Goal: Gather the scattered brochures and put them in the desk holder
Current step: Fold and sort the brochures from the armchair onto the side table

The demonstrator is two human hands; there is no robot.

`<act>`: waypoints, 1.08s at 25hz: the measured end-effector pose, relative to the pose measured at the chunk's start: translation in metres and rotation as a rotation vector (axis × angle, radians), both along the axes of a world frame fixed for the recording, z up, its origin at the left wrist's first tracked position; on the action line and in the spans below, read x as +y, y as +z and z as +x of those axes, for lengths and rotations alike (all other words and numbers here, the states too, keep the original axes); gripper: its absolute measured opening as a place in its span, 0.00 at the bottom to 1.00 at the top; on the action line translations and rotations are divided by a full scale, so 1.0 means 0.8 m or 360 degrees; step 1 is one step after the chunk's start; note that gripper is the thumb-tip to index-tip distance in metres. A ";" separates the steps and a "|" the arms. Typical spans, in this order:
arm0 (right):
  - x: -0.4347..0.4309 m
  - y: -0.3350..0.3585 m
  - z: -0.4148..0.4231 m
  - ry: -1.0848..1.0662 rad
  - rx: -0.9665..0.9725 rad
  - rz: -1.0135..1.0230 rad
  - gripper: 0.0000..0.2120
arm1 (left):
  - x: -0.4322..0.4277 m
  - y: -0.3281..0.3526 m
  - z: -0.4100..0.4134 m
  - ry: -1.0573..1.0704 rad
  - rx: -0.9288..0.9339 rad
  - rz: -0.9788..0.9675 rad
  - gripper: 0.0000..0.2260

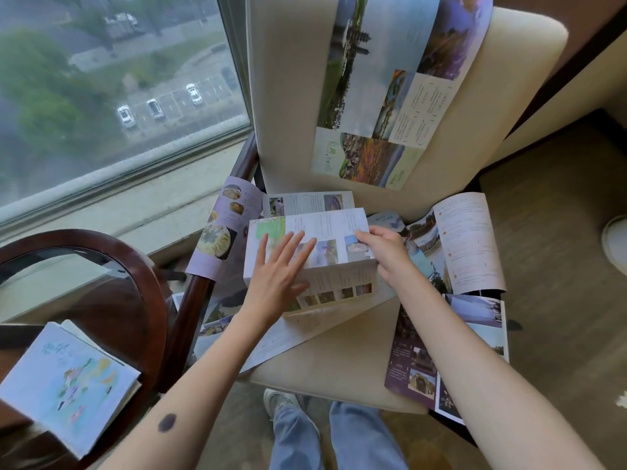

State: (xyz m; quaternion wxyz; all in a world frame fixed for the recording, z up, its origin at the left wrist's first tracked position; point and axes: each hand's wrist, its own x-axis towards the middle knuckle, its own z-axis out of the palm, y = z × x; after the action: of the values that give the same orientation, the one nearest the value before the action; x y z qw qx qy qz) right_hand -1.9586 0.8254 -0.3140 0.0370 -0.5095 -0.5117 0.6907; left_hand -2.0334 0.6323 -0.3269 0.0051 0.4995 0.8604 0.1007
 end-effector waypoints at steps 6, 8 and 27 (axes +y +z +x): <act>0.013 -0.013 0.018 0.0087 -0.0094 0.0397 0.14 | 0.011 0.010 -0.027 0.0208 -0.0352 0.0275 0.12; 0.013 -0.026 0.042 0.0163 -0.0116 0.0522 0.12 | 0.010 0.019 -0.042 0.0441 -0.0590 0.0348 0.09; 0.024 -0.025 0.040 0.0646 0.0043 0.0745 0.08 | 0.033 0.040 -0.088 0.0423 -0.0601 0.0071 0.29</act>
State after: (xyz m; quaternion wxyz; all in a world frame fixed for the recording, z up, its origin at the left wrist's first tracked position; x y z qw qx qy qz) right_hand -1.9267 0.8448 -0.3343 0.0215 -0.3654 -0.7477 0.5541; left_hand -2.1037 0.6591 -0.2948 0.1416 0.3540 0.9001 0.2110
